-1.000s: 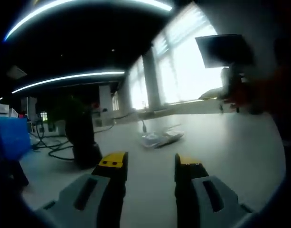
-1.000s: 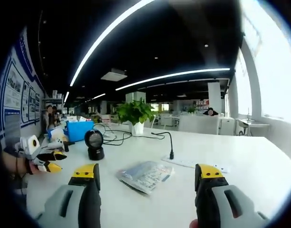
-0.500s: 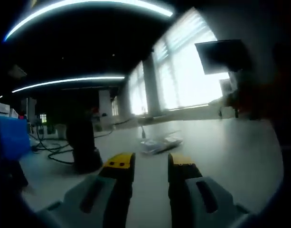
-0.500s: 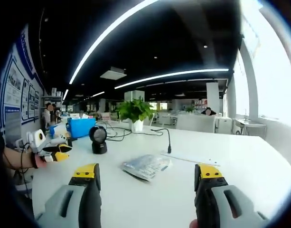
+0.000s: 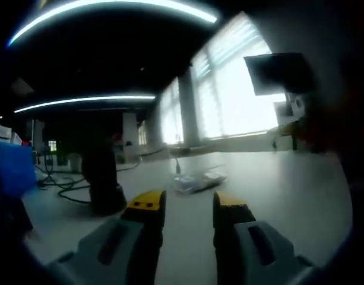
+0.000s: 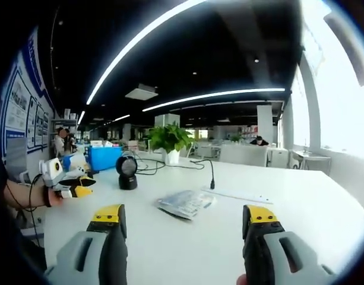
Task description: Clip sheet goods on table flip sheet goods clip sheet goods scan sheet goods put sheet goods back to table
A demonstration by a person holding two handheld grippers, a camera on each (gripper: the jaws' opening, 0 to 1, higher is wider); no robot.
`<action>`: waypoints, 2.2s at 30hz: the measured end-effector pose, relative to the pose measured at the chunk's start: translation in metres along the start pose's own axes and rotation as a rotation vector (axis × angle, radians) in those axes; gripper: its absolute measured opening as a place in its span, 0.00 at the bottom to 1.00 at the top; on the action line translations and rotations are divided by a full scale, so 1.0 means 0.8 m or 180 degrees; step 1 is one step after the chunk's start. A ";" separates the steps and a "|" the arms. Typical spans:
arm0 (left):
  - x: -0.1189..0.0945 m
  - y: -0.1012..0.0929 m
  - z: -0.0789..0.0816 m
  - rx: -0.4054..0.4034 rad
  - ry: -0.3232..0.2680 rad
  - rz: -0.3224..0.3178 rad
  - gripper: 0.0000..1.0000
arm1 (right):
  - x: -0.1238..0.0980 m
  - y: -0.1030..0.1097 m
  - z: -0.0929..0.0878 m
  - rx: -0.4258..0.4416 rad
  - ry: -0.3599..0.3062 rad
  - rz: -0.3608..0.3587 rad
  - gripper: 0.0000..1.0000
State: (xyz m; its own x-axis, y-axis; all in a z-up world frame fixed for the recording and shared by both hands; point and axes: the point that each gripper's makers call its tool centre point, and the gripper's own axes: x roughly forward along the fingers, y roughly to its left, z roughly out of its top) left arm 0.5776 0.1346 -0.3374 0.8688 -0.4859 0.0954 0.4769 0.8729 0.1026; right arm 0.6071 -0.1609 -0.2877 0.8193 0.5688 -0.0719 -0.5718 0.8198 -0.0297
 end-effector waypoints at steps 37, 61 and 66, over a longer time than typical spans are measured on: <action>-0.003 -0.005 -0.009 -0.0101 0.0080 -0.0061 0.27 | -0.030 -0.007 -0.060 -0.0225 -0.0402 -0.0319 0.76; -0.003 -0.006 -0.010 -0.0009 0.0083 -0.0058 0.27 | -0.042 -0.040 -0.054 -0.0215 -0.0672 -0.0562 0.72; -0.003 -0.003 -0.009 -0.0024 0.0070 -0.0031 0.27 | -0.048 -0.040 -0.050 -0.0188 -0.0745 -0.0584 0.71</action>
State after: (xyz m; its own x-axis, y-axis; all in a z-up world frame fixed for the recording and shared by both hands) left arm 0.5749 0.1339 -0.3450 0.8668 -0.4934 0.0725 0.4864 0.8685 0.0958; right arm 0.5921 -0.2117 -0.3238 0.8927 0.4168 0.1714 -0.4092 0.9090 -0.0794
